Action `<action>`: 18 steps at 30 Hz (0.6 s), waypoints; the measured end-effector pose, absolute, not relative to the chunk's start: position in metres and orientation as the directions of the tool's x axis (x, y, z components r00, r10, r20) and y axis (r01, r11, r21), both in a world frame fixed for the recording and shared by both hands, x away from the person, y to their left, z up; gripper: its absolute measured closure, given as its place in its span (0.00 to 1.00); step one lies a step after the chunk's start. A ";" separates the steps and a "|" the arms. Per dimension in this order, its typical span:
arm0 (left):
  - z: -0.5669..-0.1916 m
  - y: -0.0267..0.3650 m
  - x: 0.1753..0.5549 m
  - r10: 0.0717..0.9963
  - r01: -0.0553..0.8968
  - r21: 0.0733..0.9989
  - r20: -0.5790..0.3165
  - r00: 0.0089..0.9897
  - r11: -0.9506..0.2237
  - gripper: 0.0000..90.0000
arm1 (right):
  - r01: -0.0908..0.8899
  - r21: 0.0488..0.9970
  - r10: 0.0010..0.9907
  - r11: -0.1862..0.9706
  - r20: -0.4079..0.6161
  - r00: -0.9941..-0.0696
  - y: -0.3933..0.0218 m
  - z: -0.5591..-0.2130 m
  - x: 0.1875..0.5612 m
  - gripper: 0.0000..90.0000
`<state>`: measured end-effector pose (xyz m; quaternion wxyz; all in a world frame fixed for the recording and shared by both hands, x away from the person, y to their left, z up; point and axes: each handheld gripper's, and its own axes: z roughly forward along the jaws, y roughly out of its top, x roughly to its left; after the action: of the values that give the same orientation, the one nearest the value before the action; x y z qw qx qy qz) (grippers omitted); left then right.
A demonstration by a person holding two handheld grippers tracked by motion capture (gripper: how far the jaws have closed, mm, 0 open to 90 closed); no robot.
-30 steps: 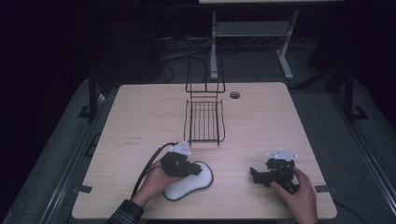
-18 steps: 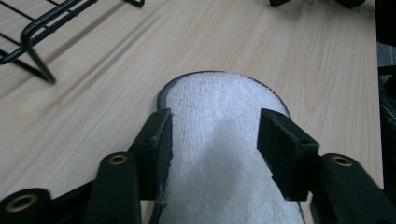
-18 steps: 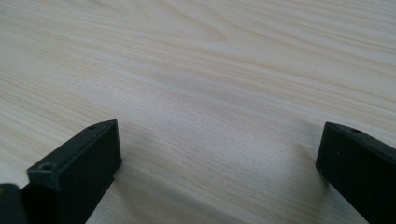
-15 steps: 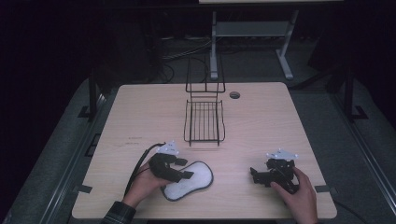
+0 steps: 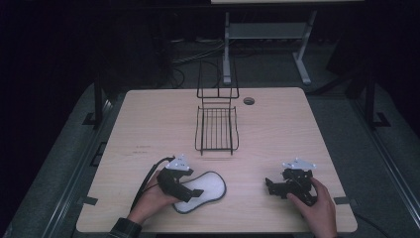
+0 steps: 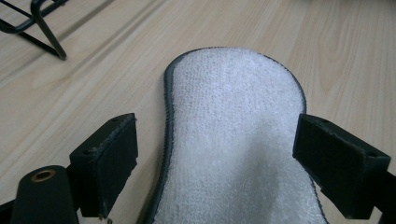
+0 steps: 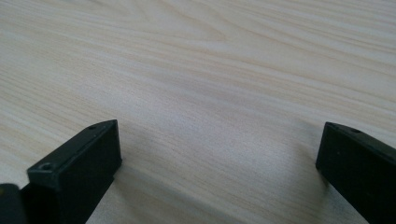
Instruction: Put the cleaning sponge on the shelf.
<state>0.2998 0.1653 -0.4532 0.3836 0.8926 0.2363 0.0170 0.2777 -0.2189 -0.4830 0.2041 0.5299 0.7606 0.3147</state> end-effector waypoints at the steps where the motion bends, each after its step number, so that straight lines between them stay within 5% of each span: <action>1: -0.454 0.165 0.300 0.432 0.406 0.689 -0.148 0.889 -0.600 0.15 | 0.678 0.695 0.935 0.240 0.023 -0.355 -0.219 -0.483 0.278 0.00; 18: -0.465 0.161 0.301 0.432 0.419 0.663 -0.157 0.888 -0.620 0.14 | 0.677 0.695 0.935 0.240 0.023 -0.355 -0.219 -0.483 0.278 0.00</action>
<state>0.3013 0.1608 -0.4646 0.3660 0.9000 0.2365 0.0090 0.2777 -0.2189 -0.4830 0.2043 0.5298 0.7606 0.3147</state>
